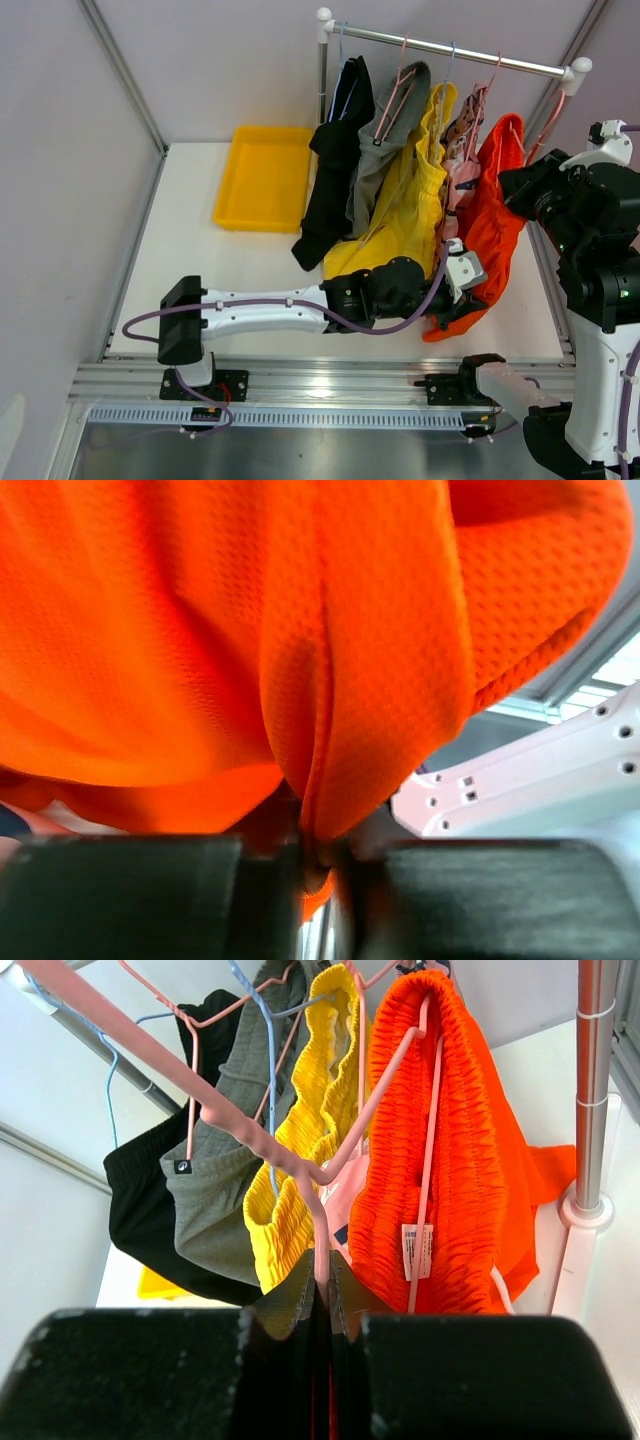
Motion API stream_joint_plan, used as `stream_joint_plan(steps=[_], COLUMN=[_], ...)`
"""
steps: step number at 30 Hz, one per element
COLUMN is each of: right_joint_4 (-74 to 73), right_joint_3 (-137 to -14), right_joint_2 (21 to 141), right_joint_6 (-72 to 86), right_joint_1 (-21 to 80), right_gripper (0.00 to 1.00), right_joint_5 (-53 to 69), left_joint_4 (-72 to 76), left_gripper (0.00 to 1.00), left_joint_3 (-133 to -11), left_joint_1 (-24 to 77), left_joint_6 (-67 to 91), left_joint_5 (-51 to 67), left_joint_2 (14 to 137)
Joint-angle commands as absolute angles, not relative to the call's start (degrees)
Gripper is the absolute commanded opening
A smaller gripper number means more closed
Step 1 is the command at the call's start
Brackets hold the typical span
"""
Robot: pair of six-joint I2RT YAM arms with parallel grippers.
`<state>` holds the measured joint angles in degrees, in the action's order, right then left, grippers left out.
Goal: Remove the shorts from the hanger
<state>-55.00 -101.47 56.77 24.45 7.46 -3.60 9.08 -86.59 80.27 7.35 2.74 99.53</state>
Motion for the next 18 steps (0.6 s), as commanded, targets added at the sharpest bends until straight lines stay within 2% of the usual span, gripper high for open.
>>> stream_joint_plan(steps=[1,7,13,18], right_joint_4=[-49.0,-48.5,-48.7,-47.9], right_joint_3=[-102.8,-103.4,-105.2,-105.4], right_joint_2=[56.2,56.6,58.2,59.1], right_joint_6=[25.0,23.6,20.6,19.3], right_joint_1=[7.7,7.7,7.6,7.7], right_gripper=[0.00,0.00,0.00,0.00], right_joint_5=[-2.8,-4.0,-7.2,-9.6], left_joint_4=[12.9,12.4,14.1,12.5], left_gripper=[0.00,0.00,0.00,0.00], left_joint_3=[-88.9,-82.3,-69.3,-65.3], left_joint_1=[80.6,82.6,95.2,104.3], left_joint_6=[7.5,6.9,7.1,8.3], left_joint_5=[0.4,0.3,-8.1,-15.1], left_joint_2=[99.0,94.0,84.0,82.2])
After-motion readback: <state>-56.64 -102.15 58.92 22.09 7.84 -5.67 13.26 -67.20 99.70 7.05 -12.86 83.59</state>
